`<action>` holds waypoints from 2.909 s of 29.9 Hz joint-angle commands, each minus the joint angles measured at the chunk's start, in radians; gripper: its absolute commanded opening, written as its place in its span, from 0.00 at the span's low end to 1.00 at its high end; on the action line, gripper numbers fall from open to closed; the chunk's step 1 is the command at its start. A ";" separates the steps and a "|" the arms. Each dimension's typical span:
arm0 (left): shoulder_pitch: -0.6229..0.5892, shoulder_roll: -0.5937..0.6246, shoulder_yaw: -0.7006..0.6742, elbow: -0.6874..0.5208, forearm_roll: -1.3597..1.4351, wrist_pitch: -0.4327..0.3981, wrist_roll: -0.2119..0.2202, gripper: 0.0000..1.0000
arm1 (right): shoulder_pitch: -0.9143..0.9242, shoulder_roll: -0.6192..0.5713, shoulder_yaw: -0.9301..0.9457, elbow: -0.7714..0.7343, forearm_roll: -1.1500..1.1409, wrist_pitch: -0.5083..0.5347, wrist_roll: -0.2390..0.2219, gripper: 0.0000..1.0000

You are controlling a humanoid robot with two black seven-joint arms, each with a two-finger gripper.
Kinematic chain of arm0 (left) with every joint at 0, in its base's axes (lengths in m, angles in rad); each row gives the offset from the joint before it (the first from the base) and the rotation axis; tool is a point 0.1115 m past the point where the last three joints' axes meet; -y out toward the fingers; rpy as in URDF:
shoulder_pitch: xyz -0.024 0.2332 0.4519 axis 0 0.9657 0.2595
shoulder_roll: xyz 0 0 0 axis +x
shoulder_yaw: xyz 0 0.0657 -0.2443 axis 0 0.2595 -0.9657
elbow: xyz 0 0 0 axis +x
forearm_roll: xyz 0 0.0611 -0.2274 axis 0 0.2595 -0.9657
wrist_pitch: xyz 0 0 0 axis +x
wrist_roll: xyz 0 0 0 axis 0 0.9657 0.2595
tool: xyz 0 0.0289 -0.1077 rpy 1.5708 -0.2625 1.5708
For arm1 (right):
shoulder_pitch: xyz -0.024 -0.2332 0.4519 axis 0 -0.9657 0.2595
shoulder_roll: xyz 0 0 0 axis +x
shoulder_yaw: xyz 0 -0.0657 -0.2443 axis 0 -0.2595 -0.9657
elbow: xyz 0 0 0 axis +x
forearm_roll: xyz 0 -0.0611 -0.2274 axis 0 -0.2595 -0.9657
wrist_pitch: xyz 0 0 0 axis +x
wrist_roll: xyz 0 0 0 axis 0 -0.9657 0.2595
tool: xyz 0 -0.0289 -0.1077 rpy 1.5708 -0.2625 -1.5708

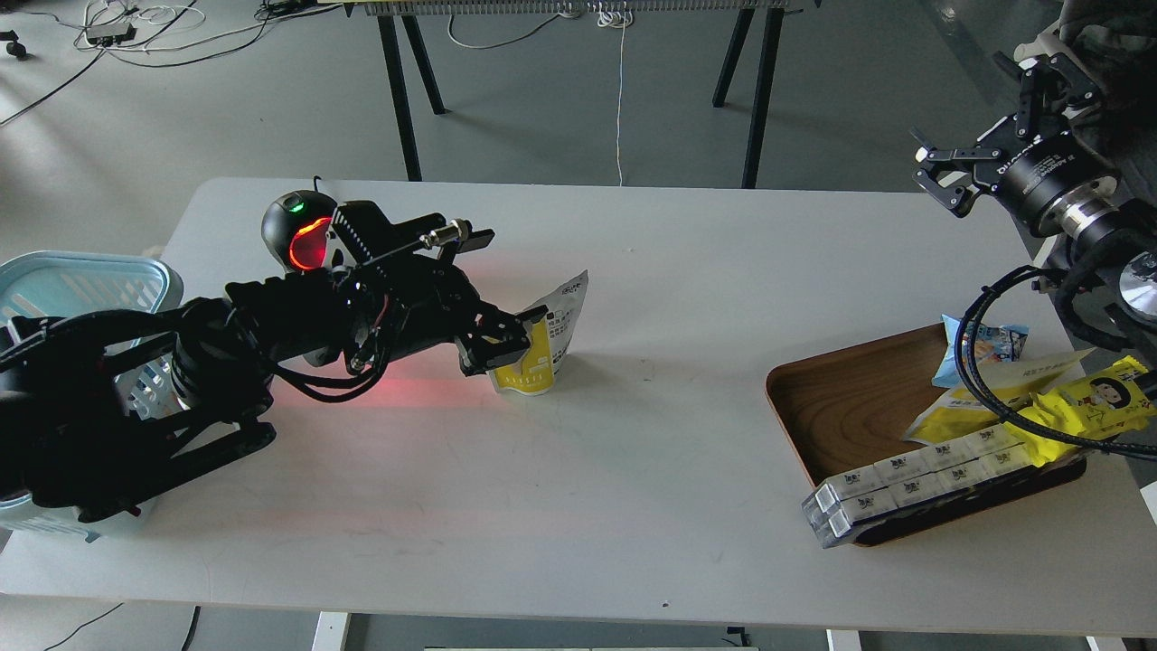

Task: Scan snack and place in basket
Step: 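Reach the left gripper to the yellow packet and grasp it, then hold the yellow packet with the left gripper in front of the scanner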

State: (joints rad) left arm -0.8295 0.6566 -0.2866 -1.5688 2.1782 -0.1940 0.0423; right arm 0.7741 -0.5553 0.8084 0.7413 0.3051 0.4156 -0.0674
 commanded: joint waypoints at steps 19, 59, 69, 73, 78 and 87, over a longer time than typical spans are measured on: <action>0.069 -0.037 -0.011 0.062 0.004 0.007 -0.002 0.40 | -0.001 0.000 -0.001 0.000 0.000 0.000 0.000 0.98; 0.089 0.261 -0.140 -0.192 -0.199 -0.039 -0.016 0.02 | 0.007 0.000 -0.003 0.003 0.000 0.000 -0.003 0.98; 0.099 0.288 -0.141 -0.192 -0.239 -0.012 -0.018 0.02 | 0.008 0.000 -0.003 0.004 0.000 0.000 -0.006 0.98; 0.112 0.288 -0.141 -0.194 -0.241 0.027 -0.025 0.02 | 0.010 0.000 -0.003 0.004 0.000 0.000 -0.006 0.98; 0.116 0.298 -0.141 -0.192 -0.265 0.039 -0.033 0.02 | 0.010 0.000 -0.006 0.004 0.000 0.000 -0.006 0.98; 0.112 0.367 -0.135 -0.192 -0.265 0.034 -0.045 0.02 | 0.008 0.000 -0.008 0.004 0.000 0.000 -0.006 0.98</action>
State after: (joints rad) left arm -0.7171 1.0040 -0.4261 -1.7609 1.9128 -0.1553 -0.0002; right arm 0.7829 -0.5553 0.8018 0.7456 0.3052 0.4157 -0.0737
